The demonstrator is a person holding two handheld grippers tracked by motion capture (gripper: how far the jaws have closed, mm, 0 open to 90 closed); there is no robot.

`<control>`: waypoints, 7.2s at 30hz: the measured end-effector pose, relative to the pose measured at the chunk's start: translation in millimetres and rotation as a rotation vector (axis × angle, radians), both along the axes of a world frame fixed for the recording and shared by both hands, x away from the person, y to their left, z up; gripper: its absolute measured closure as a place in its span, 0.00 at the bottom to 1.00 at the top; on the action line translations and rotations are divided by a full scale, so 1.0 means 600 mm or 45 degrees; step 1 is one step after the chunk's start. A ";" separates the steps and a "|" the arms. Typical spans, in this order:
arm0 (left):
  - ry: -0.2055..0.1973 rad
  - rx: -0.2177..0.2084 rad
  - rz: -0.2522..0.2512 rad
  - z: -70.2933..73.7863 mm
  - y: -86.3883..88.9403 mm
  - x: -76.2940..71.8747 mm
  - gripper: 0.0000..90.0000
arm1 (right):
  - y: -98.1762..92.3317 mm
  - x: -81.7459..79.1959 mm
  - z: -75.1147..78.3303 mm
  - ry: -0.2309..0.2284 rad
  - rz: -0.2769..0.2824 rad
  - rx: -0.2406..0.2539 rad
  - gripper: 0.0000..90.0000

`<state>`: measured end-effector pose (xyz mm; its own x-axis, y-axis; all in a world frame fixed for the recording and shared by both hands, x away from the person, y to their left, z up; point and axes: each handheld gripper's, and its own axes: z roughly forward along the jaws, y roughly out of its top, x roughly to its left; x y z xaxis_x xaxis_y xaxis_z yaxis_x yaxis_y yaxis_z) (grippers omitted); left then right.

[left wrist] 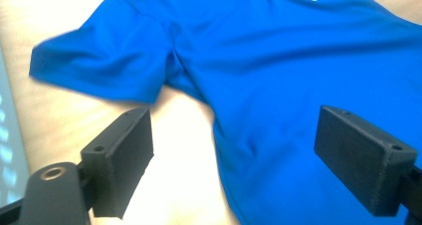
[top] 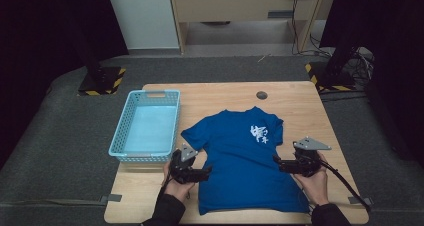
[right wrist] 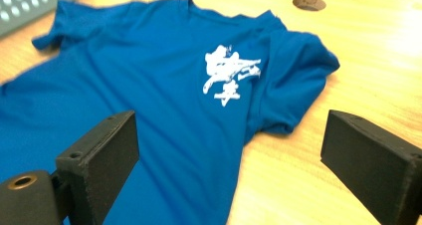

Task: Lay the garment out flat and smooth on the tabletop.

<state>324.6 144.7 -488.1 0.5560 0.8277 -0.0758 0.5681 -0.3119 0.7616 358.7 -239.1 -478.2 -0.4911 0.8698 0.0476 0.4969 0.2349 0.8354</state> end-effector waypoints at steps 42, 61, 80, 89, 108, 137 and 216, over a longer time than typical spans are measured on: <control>0.111 0.181 -0.032 -0.070 -0.003 0.016 0.02 | -0.013 0.219 -0.060 0.103 -0.297 -0.049 0.36; 0.109 0.178 -0.034 -0.070 -0.004 0.016 0.02 | 0.009 0.215 -0.075 0.114 -0.214 -0.016 0.94; 0.109 0.179 -0.041 -0.070 -0.006 0.015 0.02 | 0.145 0.170 -0.072 0.135 0.139 0.057 0.71; 0.107 0.179 -0.044 -0.071 -0.007 0.016 0.01 | 0.105 0.185 -0.012 0.045 0.037 0.092 0.60; 0.103 0.176 -0.046 -0.071 -0.007 0.015 0.01 | 0.124 0.198 -0.082 0.149 0.058 -0.208 0.82; 0.102 0.177 -0.047 -0.071 -0.007 0.016 0.01 | 0.136 0.185 -0.059 0.102 0.121 0.008 0.66; 0.005 0.236 0.337 -0.070 -0.033 0.220 0.13 | 0.008 0.208 -0.101 0.190 -0.307 -0.150 0.06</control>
